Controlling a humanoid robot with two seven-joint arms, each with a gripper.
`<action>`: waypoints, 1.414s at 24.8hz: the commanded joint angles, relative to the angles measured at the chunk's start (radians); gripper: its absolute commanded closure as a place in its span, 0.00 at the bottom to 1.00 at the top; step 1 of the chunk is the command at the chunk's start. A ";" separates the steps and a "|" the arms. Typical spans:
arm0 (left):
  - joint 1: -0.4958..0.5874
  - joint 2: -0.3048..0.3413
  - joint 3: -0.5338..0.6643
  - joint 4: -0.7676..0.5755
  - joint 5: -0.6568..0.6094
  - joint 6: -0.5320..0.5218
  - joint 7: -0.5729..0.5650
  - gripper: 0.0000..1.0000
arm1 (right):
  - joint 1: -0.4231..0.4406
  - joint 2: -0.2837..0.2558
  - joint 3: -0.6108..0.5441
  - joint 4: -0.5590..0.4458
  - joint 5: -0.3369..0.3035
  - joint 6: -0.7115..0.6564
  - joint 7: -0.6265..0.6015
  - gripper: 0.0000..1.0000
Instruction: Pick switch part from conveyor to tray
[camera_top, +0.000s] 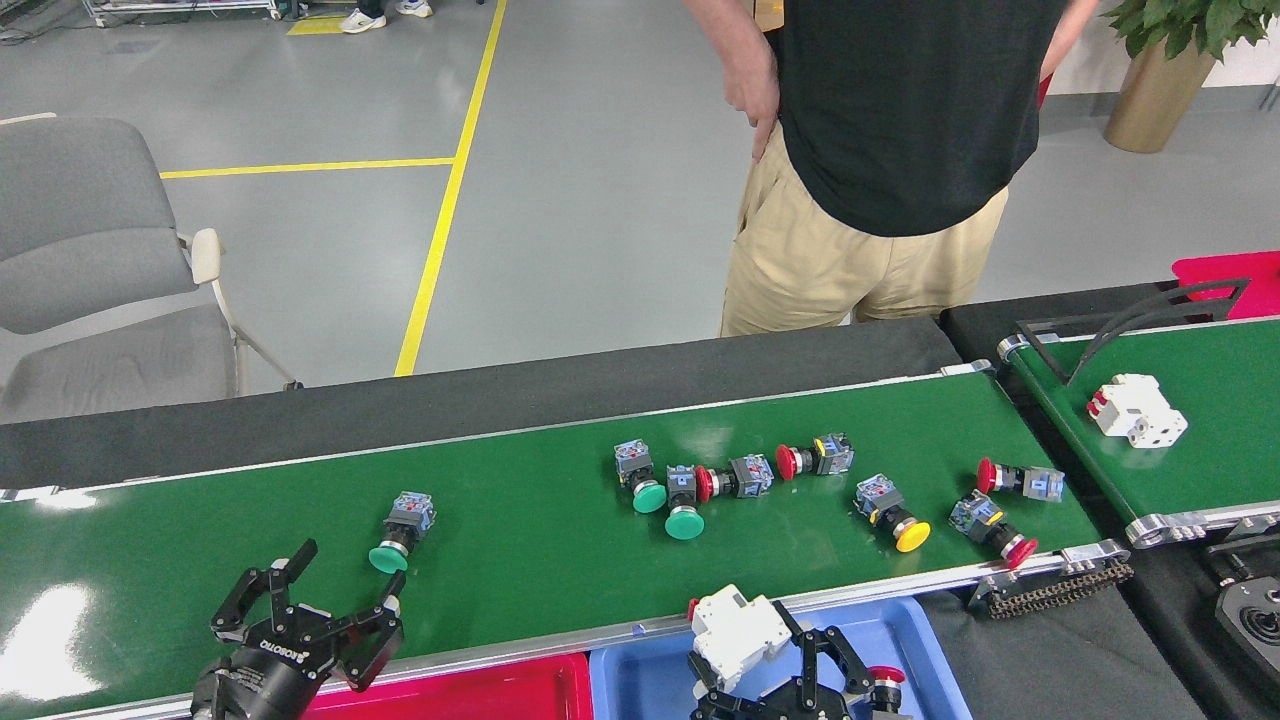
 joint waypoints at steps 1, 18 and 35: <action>-0.026 0.015 0.007 0.029 0.012 -0.009 0.002 0.00 | -0.002 0.020 -0.046 -0.014 -0.003 0.020 -0.005 0.02; -0.187 0.003 -0.005 0.242 0.030 -0.004 0.000 0.00 | -0.144 0.119 -0.072 0.136 0.018 0.293 0.113 0.03; -0.098 0.006 -0.019 0.164 0.062 -0.176 0.023 0.99 | -0.282 0.149 0.009 0.250 0.016 0.284 0.197 0.97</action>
